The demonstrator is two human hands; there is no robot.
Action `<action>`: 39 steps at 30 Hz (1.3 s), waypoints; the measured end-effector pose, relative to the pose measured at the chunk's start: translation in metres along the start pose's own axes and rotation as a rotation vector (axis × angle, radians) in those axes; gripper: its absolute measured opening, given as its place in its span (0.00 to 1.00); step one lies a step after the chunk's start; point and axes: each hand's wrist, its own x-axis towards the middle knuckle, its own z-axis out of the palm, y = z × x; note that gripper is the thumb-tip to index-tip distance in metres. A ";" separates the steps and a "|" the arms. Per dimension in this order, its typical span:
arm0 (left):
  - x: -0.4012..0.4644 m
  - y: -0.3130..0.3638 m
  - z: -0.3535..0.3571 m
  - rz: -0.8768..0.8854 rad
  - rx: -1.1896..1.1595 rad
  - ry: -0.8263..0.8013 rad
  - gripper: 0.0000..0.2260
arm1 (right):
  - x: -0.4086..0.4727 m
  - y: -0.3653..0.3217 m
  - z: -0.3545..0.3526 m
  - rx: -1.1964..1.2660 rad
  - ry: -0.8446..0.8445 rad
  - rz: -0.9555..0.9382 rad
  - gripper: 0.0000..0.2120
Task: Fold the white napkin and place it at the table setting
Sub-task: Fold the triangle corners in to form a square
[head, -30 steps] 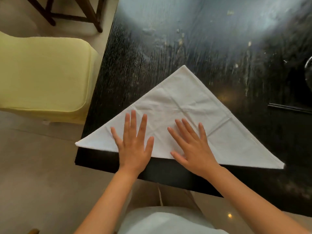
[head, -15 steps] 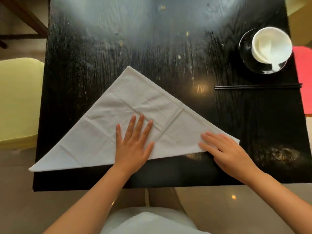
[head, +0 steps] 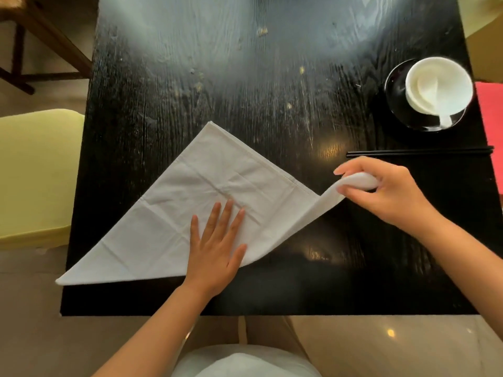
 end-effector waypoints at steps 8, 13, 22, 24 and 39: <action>-0.014 -0.003 0.007 0.009 -0.356 0.199 0.26 | 0.100 -0.060 0.053 0.178 -0.027 0.006 0.09; -0.016 -0.003 0.013 0.011 -0.288 0.252 0.26 | 0.144 -0.070 0.104 0.052 -0.075 0.042 0.05; -0.015 -0.003 0.016 -0.007 -0.062 0.117 0.27 | 0.169 -0.060 0.144 -0.254 -0.078 0.094 0.08; -0.014 -0.003 0.016 -0.007 -0.041 0.095 0.26 | 0.168 -0.061 0.147 -0.344 -0.028 0.032 0.06; -0.012 0.002 0.015 -0.047 0.036 0.016 0.29 | 0.107 -0.029 0.182 -0.707 -0.273 -0.348 0.28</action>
